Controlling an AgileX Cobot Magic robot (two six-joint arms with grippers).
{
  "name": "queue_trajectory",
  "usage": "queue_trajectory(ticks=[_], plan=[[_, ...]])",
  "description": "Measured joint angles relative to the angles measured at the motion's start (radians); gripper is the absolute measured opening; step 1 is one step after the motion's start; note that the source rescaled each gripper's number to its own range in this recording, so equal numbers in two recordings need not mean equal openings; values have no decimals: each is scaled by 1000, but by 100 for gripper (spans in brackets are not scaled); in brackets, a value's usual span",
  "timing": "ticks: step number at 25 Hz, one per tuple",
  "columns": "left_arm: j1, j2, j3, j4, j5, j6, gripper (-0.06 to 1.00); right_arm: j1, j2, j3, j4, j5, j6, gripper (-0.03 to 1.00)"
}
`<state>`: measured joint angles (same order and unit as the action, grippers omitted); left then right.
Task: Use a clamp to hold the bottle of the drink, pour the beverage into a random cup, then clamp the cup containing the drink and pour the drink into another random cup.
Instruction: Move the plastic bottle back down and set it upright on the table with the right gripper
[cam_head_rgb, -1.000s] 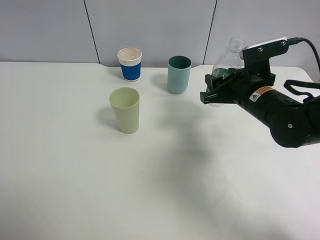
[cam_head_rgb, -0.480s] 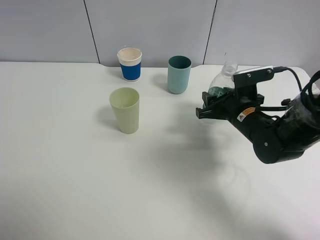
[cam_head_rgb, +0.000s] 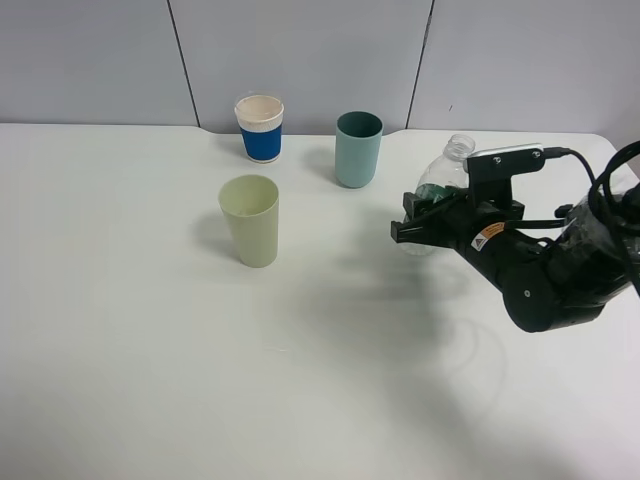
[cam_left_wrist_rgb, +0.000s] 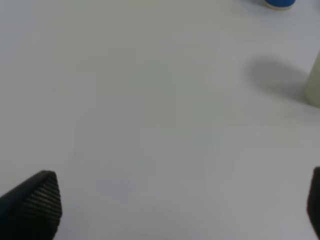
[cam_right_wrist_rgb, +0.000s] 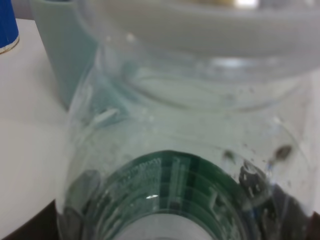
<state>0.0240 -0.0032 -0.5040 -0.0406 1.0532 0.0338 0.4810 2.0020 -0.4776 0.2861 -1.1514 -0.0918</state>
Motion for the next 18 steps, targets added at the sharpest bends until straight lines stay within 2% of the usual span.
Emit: queue_trajectory(ticks=[10, 11, 12, 14, 15, 16, 18], plan=[[0, 0, 0, 0, 0, 1, 100, 0, 0, 0, 0, 29, 0, 3], [0, 0, 0, 0, 0, 1, 100, 0, 0, 0, 0, 29, 0, 11], [0, 0, 0, 0, 0, 1, 100, 0, 0, 0, 0, 34, 0, 24], [0, 0, 0, 0, 0, 1, 100, 0, 0, 0, 1, 35, 0, 58], [0, 0, 0, 0, 0, 1, 100, 0, 0, 0, 1, 33, 0, 69], [0, 0, 0, 0, 0, 1, 100, 0, 0, 0, 1, 30, 0, 79], [0, 0, 0, 0, 0, 1, 100, 0, 0, 0, 2, 29, 0, 89]])
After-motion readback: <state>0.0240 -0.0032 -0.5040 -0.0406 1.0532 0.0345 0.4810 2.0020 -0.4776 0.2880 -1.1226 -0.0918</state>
